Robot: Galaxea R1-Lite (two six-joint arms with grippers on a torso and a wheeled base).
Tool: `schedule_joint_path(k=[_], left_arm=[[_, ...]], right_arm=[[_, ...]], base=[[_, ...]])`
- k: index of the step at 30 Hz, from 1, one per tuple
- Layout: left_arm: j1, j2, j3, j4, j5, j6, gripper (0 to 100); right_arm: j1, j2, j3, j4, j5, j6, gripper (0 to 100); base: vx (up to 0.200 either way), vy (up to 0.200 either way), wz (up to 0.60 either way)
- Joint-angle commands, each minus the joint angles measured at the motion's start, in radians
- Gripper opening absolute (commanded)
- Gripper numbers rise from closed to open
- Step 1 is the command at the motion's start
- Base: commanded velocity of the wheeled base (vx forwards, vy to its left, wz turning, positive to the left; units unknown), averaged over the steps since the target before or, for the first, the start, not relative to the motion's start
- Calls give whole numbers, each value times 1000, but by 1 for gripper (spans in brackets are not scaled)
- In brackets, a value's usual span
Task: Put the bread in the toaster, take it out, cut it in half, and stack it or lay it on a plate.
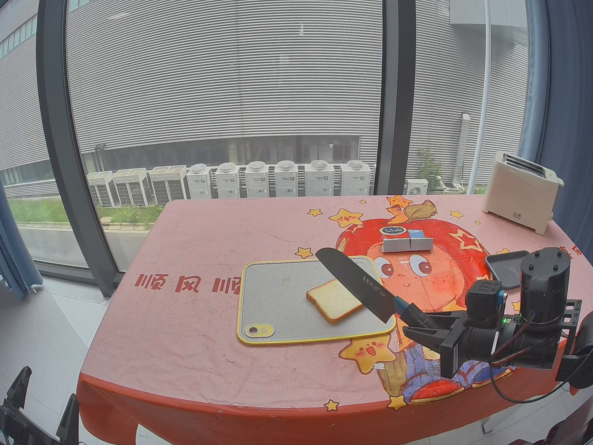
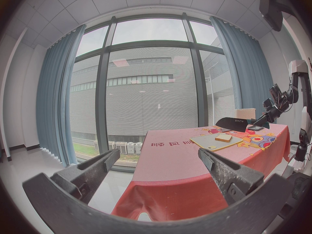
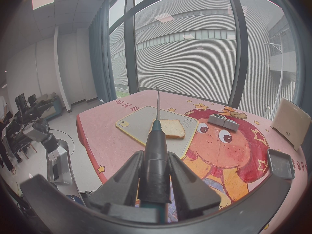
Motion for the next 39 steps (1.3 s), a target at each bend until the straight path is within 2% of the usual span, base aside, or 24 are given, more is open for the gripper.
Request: schedule_joint_path(k=[1,6,7,25,29,35,37,39], left_arm=[[0,-16,18,1,4,-8,100],[0,-16,18,-1,4,-8,100],[0,-16,18,-1,2,-8,0],[-2,-16,18,4,-6,3,0],[0,-16,18,2,-4,4,0],[-2,-16,18,-7,-4,1,0],[-2,-16,18,-75,-4,-7,0],[2,-16,18,-191,-6,-5,0]], right_arm=[[5,2,1,-1,-1,1,0],[5,5,1,-1,-13,1,0],[5,5,0,-1,-13,1,0],[-1,5,1,1,-14,3,0],[6,8,6,1,-40,3,0],[8,16,6,1,-44,3,0],[8,18,6,1,-44,3,0],[8,18,6,1,-44,3,0]], base=[[0,0,0],[0,0,0],[0,0,0],[0,0,0],[0,0,0],[0,0,0],[0,0,0],[0,0,0]])
